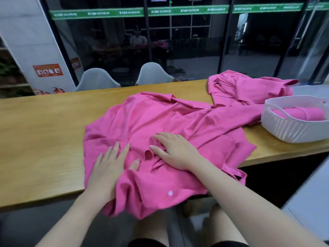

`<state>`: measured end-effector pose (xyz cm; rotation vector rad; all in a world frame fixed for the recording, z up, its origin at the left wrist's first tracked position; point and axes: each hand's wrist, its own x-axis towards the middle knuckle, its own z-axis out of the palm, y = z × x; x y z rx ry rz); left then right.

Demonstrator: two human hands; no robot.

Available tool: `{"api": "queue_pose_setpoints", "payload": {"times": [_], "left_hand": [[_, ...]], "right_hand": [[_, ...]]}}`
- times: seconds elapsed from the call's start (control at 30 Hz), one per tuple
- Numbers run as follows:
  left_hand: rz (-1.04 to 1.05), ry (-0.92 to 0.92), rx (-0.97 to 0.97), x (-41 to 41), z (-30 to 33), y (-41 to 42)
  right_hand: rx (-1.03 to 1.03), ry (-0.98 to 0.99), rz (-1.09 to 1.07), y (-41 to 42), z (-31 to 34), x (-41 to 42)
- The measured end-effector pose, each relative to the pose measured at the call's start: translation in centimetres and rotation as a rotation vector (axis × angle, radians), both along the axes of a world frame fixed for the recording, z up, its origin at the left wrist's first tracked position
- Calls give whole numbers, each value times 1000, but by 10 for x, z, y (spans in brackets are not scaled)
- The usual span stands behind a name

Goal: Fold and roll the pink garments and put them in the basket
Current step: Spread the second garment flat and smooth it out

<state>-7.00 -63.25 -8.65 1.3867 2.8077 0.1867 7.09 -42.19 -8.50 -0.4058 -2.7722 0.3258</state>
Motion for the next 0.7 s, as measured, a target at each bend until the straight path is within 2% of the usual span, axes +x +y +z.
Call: {"api": "queue_pose_setpoints", "payload": {"times": [0.17, 0.27, 0.33, 0.43, 0.53, 0.7], "left_hand": [[111, -92, -22, 34, 25, -11], [126, 136, 141, 28, 42, 16], [25, 127, 156, 26, 53, 45], [-163, 30, 44, 11, 57, 106], [-320, 1, -18, -5, 47, 156], [-269, -15, -20, -39, 17, 173]], "right_hand": [[14, 93, 31, -4, 3, 4], [144, 167, -138, 15, 7, 12], [152, 181, -329, 36, 7, 23], [4, 70, -532, 50, -1, 41], [-14, -68, -532, 45, -5, 45], [-20, -158, -501, 20, 1, 67]]}}
